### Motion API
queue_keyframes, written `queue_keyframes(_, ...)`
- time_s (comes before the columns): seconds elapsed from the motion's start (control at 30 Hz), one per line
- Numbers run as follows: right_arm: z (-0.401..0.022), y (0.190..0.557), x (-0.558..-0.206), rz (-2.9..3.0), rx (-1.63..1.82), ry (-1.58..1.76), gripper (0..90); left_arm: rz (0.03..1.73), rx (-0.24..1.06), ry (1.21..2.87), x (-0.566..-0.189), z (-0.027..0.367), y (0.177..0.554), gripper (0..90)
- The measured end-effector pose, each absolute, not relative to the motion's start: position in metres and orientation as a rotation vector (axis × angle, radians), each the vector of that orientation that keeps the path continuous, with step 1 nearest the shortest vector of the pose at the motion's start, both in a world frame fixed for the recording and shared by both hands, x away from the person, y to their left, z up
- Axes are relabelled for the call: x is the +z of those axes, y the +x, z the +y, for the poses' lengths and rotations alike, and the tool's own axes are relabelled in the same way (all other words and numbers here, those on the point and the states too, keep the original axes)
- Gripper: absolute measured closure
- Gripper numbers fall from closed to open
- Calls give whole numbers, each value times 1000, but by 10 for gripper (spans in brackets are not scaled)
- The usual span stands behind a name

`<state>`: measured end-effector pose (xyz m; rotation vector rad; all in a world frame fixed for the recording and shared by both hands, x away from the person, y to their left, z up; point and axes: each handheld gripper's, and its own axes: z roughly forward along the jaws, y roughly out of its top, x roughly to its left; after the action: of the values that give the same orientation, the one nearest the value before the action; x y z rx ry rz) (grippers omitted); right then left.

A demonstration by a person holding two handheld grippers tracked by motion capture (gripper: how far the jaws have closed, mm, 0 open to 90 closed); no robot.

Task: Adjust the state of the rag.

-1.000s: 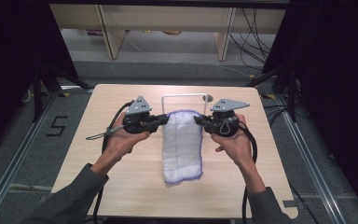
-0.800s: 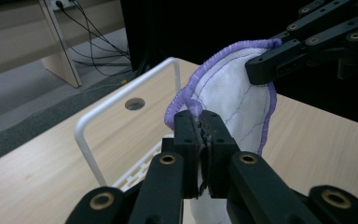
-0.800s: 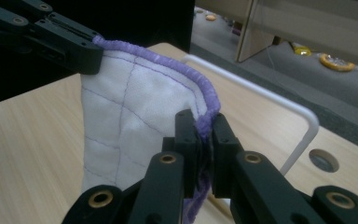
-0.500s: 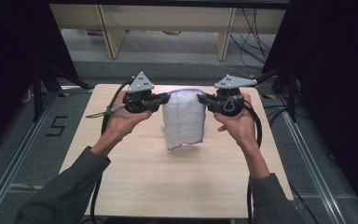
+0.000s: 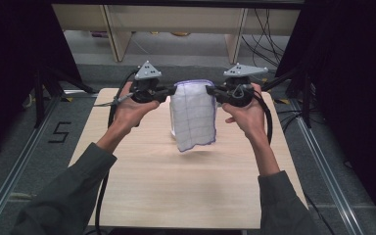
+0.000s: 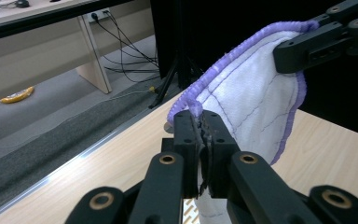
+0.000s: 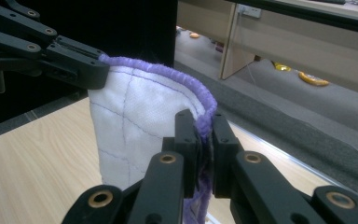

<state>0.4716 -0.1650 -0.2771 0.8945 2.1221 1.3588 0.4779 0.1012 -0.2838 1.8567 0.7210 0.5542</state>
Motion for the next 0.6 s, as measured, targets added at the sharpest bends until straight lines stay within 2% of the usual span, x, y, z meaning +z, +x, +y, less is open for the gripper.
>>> queue_keyframes(0.6,-162,501,-257,2048,1432,930,848,771,567,1791,-257,102,510,853)
